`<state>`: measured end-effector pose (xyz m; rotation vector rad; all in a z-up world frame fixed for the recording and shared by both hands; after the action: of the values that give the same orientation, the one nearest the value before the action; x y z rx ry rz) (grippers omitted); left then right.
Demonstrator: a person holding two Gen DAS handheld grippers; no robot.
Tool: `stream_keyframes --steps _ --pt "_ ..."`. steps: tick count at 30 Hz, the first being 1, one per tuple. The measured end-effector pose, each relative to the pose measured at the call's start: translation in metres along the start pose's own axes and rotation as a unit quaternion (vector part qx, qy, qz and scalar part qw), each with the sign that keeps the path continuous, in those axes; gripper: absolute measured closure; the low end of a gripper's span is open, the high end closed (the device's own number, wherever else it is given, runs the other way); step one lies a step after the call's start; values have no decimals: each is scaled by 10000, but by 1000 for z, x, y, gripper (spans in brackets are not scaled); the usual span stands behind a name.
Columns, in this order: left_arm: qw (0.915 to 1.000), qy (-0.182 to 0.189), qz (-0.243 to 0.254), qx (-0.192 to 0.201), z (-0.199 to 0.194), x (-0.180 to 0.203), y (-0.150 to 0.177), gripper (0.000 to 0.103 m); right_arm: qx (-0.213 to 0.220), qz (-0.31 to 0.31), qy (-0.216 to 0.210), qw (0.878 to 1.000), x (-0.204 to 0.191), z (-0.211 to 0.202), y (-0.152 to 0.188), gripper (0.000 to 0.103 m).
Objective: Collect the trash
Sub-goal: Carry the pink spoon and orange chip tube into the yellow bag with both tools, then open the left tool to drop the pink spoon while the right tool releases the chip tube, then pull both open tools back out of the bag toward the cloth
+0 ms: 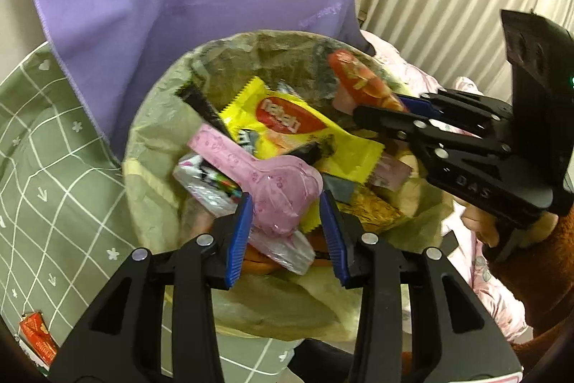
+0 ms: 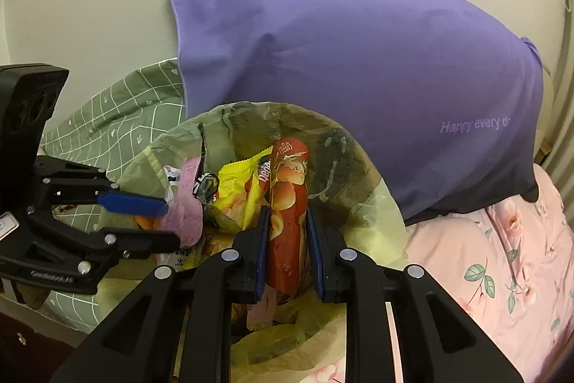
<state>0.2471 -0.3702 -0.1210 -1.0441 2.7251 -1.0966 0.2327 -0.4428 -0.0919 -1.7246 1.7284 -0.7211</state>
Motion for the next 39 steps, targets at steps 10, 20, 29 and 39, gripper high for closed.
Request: stream_keyframes --steps 10,20,29,39 --pt "9999 -59 76 31 -13 18 9 66 -18 -197 -172 9997 -10 -5 6 74" --pt "9988 -175 -96 453 -48 14 8 57 82 -176 -38 9998 -13 -17 7 66" --pt "9958 -346 -340 781 -82 -4 12 52 281 -24 55 9996 -21 -34 1 54" --pt "9900 -498 -795 1057 -119 -46 31 52 553 166 187 9982 -41 -52 -10 54"
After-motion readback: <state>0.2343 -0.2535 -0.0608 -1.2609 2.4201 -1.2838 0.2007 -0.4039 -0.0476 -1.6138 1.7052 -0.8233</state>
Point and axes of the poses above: each gripper's, at about its wrist camera, not at the fingertips, and z roughly the way its jaws point, x to its right, y to its underside, the point moved 9 cm from there along z, roughly the way its jaws point, and after that the axes turned 2 degrees about z, right-handed, at the moved point
